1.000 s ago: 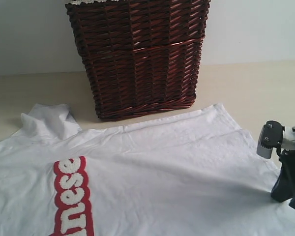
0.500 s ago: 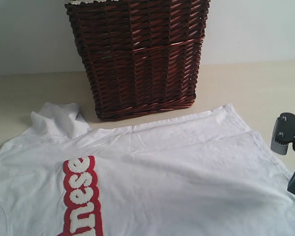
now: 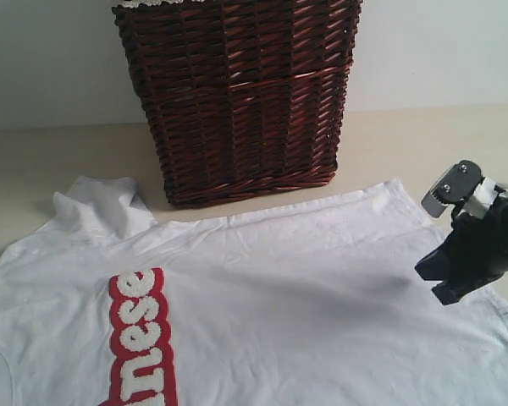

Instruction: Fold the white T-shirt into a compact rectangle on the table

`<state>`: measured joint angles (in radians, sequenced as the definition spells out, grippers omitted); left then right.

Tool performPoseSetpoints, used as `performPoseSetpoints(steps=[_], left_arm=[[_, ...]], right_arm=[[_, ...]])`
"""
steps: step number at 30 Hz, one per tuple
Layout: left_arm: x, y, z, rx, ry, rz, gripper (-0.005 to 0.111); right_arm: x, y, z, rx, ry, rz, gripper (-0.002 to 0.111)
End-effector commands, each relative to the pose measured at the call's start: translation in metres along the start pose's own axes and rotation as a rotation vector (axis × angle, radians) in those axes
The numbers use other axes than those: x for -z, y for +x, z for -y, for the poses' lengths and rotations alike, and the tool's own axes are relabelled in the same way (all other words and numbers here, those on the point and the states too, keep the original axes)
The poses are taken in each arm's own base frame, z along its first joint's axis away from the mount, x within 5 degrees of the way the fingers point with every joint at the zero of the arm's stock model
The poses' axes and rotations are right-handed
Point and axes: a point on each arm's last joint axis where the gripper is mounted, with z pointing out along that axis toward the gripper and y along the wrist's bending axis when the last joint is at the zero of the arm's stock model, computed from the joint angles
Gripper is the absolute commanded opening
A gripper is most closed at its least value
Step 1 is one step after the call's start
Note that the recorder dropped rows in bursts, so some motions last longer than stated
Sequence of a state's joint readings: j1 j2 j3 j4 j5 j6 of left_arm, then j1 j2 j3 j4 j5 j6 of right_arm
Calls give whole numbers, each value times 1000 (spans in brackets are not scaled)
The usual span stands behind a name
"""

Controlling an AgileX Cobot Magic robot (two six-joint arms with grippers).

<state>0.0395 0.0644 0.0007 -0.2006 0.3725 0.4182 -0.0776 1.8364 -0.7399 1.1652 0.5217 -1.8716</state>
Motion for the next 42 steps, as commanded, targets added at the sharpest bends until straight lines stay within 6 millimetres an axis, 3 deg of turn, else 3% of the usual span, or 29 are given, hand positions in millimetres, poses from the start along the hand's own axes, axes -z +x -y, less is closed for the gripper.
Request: performPoseSetpoints(steps=[1,9,16,20,28,31,37,39,42], left_arm=[[0,0,0,-5,3,1,0],[0,0,0,-5,3,1,0],[0,0,0,-5,3,1,0],[0,0,0,-5,3,1,0],[0,0,0,-5,3,1,0],[0,0,0,-5,3,1,0],[0,0,0,-5,3,1,0],[0,0,0,-5,3,1,0],[0,0,0,-5,3,1,0]], right_arm=[[-15,11,8,-41,44,-33,0],[-10,19,27,-41,261,-122,0],[0,19,22,-45,275,-108,0],[16,14,15,-29,303,-74,0],[63,-16,0,34,350,91,3],[66,-21,-8,128,272,95,20],[37,-1,-1,372,16,-107,87],[35,5,3,481,-67,-219,95],[47,4,3,609,-261,-346,96]])
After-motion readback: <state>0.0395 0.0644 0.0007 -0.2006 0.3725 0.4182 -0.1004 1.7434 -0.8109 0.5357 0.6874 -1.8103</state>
